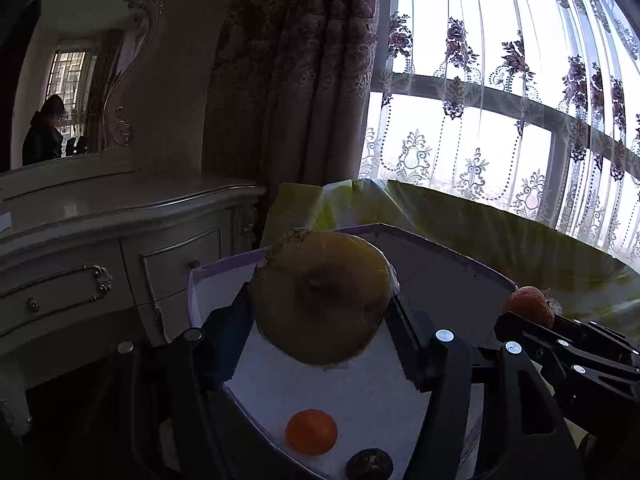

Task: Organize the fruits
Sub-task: 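Carry the pear and orange into the box and open both tools, then withdraw both tools from the box back over the table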

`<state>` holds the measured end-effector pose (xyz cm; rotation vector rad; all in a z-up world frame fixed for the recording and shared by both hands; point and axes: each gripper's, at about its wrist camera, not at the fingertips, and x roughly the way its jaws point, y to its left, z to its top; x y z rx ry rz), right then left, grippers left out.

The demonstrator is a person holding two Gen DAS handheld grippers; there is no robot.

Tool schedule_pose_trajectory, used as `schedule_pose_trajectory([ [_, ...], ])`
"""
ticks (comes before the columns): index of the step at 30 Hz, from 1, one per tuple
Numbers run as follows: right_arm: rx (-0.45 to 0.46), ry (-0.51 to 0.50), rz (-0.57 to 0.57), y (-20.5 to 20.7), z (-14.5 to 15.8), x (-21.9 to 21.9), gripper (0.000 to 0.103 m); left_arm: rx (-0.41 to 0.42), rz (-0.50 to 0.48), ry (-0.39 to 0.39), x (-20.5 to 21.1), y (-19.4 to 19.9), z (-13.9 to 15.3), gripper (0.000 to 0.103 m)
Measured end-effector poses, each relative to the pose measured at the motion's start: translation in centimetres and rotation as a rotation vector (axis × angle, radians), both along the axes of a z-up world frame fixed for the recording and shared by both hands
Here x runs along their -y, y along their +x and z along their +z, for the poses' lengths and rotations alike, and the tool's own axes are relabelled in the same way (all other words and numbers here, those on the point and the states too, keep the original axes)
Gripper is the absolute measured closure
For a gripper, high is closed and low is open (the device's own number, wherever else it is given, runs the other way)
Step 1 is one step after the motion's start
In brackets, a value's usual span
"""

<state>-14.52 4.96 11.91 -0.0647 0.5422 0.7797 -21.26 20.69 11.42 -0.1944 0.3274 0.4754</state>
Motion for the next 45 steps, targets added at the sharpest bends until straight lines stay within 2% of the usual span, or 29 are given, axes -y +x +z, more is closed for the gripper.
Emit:
schedule_pose_trajectory([
  [5,-0.041,-0.150,-0.024,1.6,-2.9,-2.8,0.062,-0.133,-0.010,0.001,-0.5,1.8,-2.8,0.042],
  [7,0.008,-0.189,-0.024,1.3,-3.2,-3.4,0.062,-0.155,0.003,0.076,0.0,1.8,-3.4,0.042],
  [10,0.047,-0.274,-0.042,1.2,-3.3,-4.6,0.062,-0.171,0.001,0.119,0.4,1.8,-3.7,0.042],
  [14,0.022,-0.340,-0.034,2.2,-3.8,-6.3,0.062,-0.195,-0.004,0.124,0.4,1.9,-3.6,0.042],
  [19,-0.034,-0.446,-0.029,3.0,-4.4,-7.3,0.060,-0.338,-0.041,0.135,0.3,3.1,-3.3,0.039],
  [22,-0.023,-0.460,-0.055,2.9,-4.1,-7.1,0.046,-0.414,-0.055,0.115,-0.1,3.8,-3.1,0.035],
  [24,0.011,-0.493,-0.114,3.0,-4.0,-6.8,0.025,-0.456,-0.059,0.101,-0.3,4.0,-3.2,0.031],
  [25,0.006,-0.481,-0.113,3.2,-3.8,-6.4,0.024,-0.460,-0.065,0.095,-0.2,4.2,-3.1,0.028],
  [27,0.002,-0.466,-0.107,3.3,-3.7,-5.9,0.024,-0.452,-0.060,0.085,-0.3,4.0,-3.0,0.025],
  [30,0.012,-0.462,-0.115,3.2,-3.7,-5.7,0.024,-0.437,-0.008,0.129,0.0,3.8,-3.0,0.016],
  [34,0.021,-0.441,-0.113,3.1,-3.5,-5.5,0.023,-0.428,0.011,0.141,0.1,3.5,-2.8,0.016],
  [36,0.015,-0.386,-0.113,3.1,-2.9,-4.8,0.023,-0.391,0.038,0.147,0.3,3.1,-1.9,0.016],
  [38,0.035,-0.283,-0.122,2.8,-1.6,-3.5,0.021,-0.302,0.086,0.196,1.2,2.0,-0.4,0.016],
  [40,0.076,-0.173,-0.148,2.5,0.0,-1.5,0.016,-0.188,0.092,0.242,2.5,0.9,1.4,0.016],
  [42,0.133,-0.083,-0.192,2.3,1.3,0.9,0.005,-0.069,0.072,0.264,3.9,-0.2,3.1,0.016],
  [45,0.171,0.030,-0.287,2.6,1.9,5.0,0.002,0.092,0.010,0.321,6.9,-1.2,4.9,0.016],
])
